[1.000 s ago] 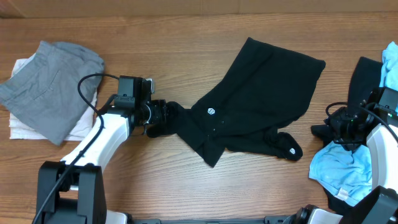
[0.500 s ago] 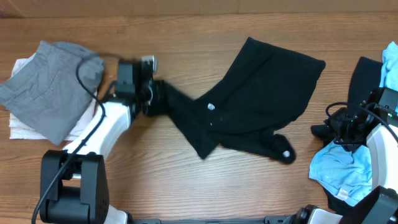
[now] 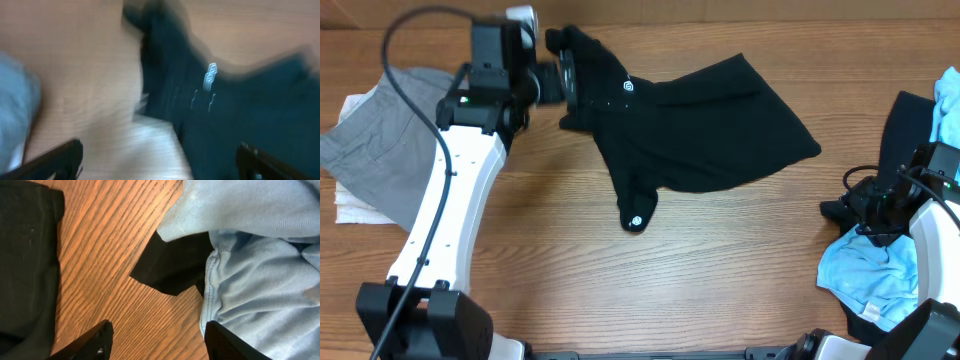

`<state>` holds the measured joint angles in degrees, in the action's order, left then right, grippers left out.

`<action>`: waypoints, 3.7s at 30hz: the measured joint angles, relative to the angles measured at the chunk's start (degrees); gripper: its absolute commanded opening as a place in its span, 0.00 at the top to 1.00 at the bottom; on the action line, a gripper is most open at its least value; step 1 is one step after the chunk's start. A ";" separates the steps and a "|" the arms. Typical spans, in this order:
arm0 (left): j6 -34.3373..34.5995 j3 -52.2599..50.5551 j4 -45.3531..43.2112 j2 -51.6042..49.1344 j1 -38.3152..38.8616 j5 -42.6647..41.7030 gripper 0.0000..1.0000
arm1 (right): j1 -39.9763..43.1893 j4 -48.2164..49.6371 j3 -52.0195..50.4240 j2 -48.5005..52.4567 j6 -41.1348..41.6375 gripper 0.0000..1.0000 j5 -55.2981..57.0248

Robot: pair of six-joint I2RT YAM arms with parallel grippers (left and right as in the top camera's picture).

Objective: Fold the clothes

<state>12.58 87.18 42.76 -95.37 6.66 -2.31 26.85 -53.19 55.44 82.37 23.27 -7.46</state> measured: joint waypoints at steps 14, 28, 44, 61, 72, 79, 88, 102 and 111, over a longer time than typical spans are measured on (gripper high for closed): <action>6.27 -15.02 4.07 -11.76 4.46 -18.71 0.13 | 0.00 -0.37 0.00 0.00 -0.48 0.37 -0.02; 12.41 -17.99 -5.88 -18.67 10.91 -25.11 0.96 | 0.00 -0.46 0.00 0.00 -0.61 0.38 0.00; 12.63 -15.43 21.31 -8.15 -2.58 -4.39 0.93 | -13.27 2.14 0.00 2.95 -8.79 0.39 -8.33; 12.52 -15.41 21.38 -8.04 -0.74 -2.75 0.92 | -23.63 6.97 0.13 17.97 -9.38 0.55 -7.21; 12.48 -15.39 21.81 -8.04 -0.74 -2.54 0.71 | -22.62 3.63 1.49 19.08 -6.21 0.96 -2.56; 11.91 -15.39 22.53 -8.04 -0.74 -2.51 0.25 | -12.81 -3.96 11.50 18.49 0.15 0.96 5.64; 11.91 -15.39 23.28 -8.04 -0.70 -2.54 0.25 | -11.61 -5.88 13.22 17.14 1.18 0.96 10.51; 13.46 -23.12 12.24 -8.04 3.15 -8.96 0.35 | -11.63 -5.92 13.22 17.14 1.60 0.96 11.39; 16.28 -30.32 5.44 -7.26 3.52 -19.30 0.38 | -11.63 -5.90 13.20 17.14 1.64 0.96 11.50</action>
<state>28.86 56.86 48.21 -102.63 10.17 -21.61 15.22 -59.09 68.64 99.50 24.91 4.03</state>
